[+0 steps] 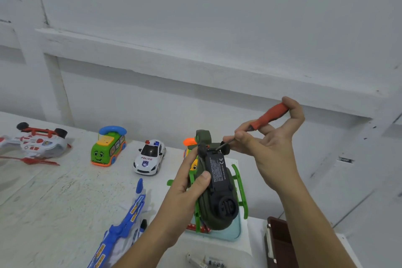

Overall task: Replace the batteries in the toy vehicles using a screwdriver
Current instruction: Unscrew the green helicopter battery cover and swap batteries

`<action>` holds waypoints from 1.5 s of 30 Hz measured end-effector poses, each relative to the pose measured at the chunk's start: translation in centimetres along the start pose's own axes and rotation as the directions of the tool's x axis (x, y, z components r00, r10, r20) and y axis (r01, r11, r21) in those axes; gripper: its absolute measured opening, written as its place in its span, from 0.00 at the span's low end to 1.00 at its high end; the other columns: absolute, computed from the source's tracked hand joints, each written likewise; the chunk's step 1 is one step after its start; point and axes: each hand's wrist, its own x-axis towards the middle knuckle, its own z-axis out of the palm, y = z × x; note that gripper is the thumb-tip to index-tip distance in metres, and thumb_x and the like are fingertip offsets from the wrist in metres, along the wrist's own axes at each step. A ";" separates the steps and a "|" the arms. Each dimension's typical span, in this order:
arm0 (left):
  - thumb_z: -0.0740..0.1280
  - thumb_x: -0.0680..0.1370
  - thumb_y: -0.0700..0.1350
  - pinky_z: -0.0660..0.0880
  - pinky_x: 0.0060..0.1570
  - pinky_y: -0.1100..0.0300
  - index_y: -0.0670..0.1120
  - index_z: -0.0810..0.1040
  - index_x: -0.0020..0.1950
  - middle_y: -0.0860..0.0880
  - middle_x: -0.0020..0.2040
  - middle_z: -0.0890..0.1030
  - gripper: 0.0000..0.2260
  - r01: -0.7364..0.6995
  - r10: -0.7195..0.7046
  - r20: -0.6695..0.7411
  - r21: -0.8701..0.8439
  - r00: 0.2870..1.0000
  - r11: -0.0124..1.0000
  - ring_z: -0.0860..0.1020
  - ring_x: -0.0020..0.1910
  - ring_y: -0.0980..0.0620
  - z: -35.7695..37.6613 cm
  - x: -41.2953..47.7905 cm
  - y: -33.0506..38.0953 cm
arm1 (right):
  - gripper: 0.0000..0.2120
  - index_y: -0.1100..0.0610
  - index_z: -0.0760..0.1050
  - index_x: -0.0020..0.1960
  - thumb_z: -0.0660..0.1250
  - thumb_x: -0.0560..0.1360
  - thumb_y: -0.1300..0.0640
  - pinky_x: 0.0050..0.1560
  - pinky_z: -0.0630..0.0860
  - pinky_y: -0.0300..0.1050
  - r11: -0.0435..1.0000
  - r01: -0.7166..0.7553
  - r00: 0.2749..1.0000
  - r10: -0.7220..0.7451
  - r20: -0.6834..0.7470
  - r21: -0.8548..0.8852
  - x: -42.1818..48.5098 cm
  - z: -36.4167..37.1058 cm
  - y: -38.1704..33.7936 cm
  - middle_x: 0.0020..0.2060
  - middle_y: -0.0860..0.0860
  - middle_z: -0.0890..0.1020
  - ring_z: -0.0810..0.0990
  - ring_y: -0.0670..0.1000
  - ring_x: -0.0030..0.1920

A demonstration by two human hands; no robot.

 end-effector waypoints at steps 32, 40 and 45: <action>0.62 0.81 0.46 0.78 0.54 0.62 0.78 0.71 0.56 0.56 0.60 0.81 0.22 -0.002 0.003 -0.005 0.120 1.000 0.993 0.80 0.58 0.56 -3.3 -0.2 1.7 | 0.45 0.28 0.55 0.65 0.72 0.64 0.65 0.47 0.82 0.59 0.949 -0.313 0.895 0.305 0.326 -0.030 -2.2 0.4 -4.4 0.36 0.54 0.79 0.82 0.60 0.32; 0.66 0.77 0.52 0.76 0.61 0.52 0.72 0.70 0.62 0.56 0.56 0.82 0.18 -0.060 0.064 -0.017 0.179 0.998 0.982 0.81 0.57 0.55 -3.5 -2.8 0.8 | 0.42 0.40 0.55 0.68 0.70 0.70 0.75 0.48 0.82 0.49 0.993 -0.090 0.987 0.099 -0.128 0.071 -5.8 2.0 -2.0 0.35 0.56 0.79 0.84 0.62 0.38; 0.66 0.76 0.52 0.77 0.60 0.48 0.67 0.71 0.64 0.54 0.54 0.83 0.18 -0.106 0.121 -0.053 0.225 0.991 0.969 0.81 0.55 0.51 -3.0 -4.7 0.6 | 0.42 0.43 0.56 0.64 0.68 0.69 0.80 0.51 0.82 0.55 0.993 0.102 0.969 -0.087 -0.231 0.057 -8.2 4.4 -0.2 0.37 0.51 0.78 0.82 0.58 0.40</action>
